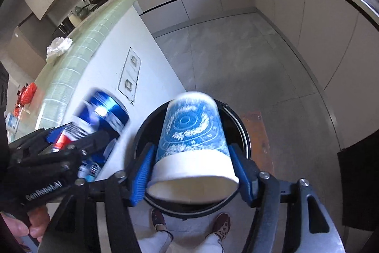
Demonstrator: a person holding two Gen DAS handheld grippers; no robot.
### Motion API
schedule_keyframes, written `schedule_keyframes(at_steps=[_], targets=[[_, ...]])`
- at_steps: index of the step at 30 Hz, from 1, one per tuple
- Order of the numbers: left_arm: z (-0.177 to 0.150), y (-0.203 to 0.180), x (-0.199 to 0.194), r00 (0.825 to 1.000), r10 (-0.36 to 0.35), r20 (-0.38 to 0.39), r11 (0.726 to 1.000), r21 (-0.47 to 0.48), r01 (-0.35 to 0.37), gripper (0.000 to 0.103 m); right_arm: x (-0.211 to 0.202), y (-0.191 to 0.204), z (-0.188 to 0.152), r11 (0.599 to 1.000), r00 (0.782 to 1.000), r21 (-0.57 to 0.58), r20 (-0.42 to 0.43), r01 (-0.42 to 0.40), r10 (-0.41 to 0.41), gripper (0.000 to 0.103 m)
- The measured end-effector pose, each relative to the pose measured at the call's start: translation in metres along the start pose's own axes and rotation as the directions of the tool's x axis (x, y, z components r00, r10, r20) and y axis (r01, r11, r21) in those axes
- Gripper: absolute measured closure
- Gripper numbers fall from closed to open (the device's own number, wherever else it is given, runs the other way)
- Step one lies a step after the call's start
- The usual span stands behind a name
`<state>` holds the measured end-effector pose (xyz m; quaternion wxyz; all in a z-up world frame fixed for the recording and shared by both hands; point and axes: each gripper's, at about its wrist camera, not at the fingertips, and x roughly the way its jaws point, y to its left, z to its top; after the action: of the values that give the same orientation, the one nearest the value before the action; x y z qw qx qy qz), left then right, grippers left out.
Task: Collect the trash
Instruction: 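Open both tools to drop the can and cup into the bin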
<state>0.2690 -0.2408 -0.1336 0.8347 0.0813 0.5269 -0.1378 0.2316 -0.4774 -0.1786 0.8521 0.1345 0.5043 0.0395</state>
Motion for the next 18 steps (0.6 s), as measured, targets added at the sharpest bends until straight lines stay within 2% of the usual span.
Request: schedule_keyframes(at_steps=[2, 6, 12, 18], targets=[[0.004, -0.004, 0.006, 1.0, 0.028, -0.002, 1.0, 0.002, -0.028, 0.03, 0.01, -0.002, 0.005, 1.0, 1.0, -0.01, -0.012, 0.004, -0.004, 0.034], [0.015, -0.004, 0.001, 0.999, 0.031, 0.018, 0.999, -0.019, -0.03, 0.03, 0.003, -0.007, 0.014, 1.0, 1.0, 0.014, 0.022, 0.003, -0.003, 0.034], [0.018, 0.006, -0.034, 0.997, 0.011, 0.083, 0.999, -0.048, -0.007, 0.029, -0.012, -0.003, 0.025, 1.0, 0.998, 0.027, 0.055, 0.006, -0.008, 0.034], [0.022, 0.03, -0.064, 0.992, 0.001, 0.124, 0.998, -0.063, 0.007, 0.029, -0.029, 0.02, 0.029, 1.0, 0.996, 0.022, 0.084, 0.017, -0.019, 0.034]])
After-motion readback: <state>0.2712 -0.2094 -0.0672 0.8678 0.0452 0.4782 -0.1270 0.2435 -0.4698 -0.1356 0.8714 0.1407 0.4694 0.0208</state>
